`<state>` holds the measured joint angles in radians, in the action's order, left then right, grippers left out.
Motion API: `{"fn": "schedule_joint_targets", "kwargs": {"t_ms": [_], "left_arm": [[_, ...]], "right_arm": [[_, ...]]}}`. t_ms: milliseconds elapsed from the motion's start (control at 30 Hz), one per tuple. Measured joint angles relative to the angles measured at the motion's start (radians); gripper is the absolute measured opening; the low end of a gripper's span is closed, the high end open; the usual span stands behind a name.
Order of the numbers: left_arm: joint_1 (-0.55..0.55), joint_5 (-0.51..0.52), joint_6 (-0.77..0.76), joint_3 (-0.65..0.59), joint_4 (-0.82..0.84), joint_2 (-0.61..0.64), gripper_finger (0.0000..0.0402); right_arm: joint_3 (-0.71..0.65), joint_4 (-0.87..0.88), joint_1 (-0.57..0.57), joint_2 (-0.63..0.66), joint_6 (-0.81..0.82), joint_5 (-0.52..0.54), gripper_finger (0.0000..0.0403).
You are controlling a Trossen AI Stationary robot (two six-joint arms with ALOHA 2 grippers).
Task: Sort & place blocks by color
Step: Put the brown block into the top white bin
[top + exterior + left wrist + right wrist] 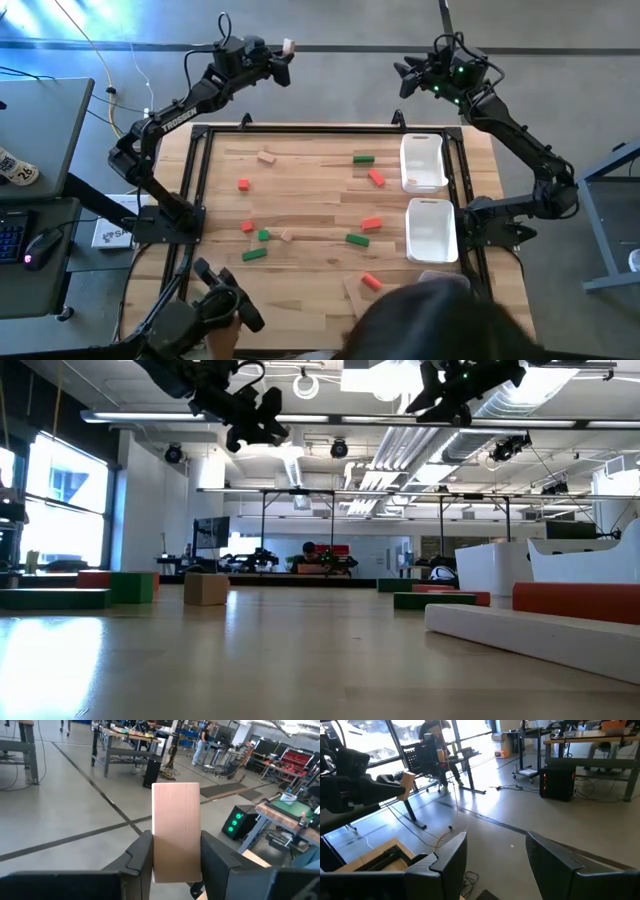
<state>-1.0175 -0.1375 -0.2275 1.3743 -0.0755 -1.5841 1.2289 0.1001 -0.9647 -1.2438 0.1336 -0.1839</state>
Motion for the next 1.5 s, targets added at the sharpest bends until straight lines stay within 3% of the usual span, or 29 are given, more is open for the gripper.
{"fn": "schedule_joint_targets", "kwargs": {"t_ms": [200, 367, 500, 800, 1000, 1167, 1300, 1500], "left_arm": [[0.087, 0.010, 0.112, 0.000, 0.003, 0.000, 0.0098], [0.191, 0.092, 0.215, 0.000, 0.004, -0.001, 0.0098], [0.286, 0.150, 0.269, 0.000, 0.017, -0.001, 0.0098], [0.457, 0.309, 0.276, 0.000, 0.065, -0.002, 0.0098], [0.512, 0.340, 0.267, 0.000, 0.064, -0.002, 0.0098], [0.531, 0.342, 0.256, 0.001, 0.066, -0.017, 0.0098], [0.541, 0.284, 0.231, 0.001, 0.069, -0.023, 0.0098], [0.556, 0.264, 0.321, 0.001, 0.113, -0.024, 0.0098]], "right_arm": [[0.000, 0.000, 0.000, 0.000, 0.072, -0.057, 0.0190], [0.000, 0.040, 0.022, 0.000, 0.161, -0.164, 0.0190], [0.000, 0.120, 0.066, 0.000, 0.195, -0.187, 0.0190], [0.000, 0.146, 0.152, -0.001, 0.286, -0.295, 0.0190], [0.000, 0.146, 0.215, -0.001, 0.371, -0.265, 0.0190], [0.000, 0.140, 0.290, -0.001, 0.421, -0.161, 0.0190], [0.000, 0.106, 0.351, -0.023, 0.470, -0.111, 0.0190], [0.000, 0.081, 0.414, -0.076, 0.524, -0.079, 0.0190]]}}
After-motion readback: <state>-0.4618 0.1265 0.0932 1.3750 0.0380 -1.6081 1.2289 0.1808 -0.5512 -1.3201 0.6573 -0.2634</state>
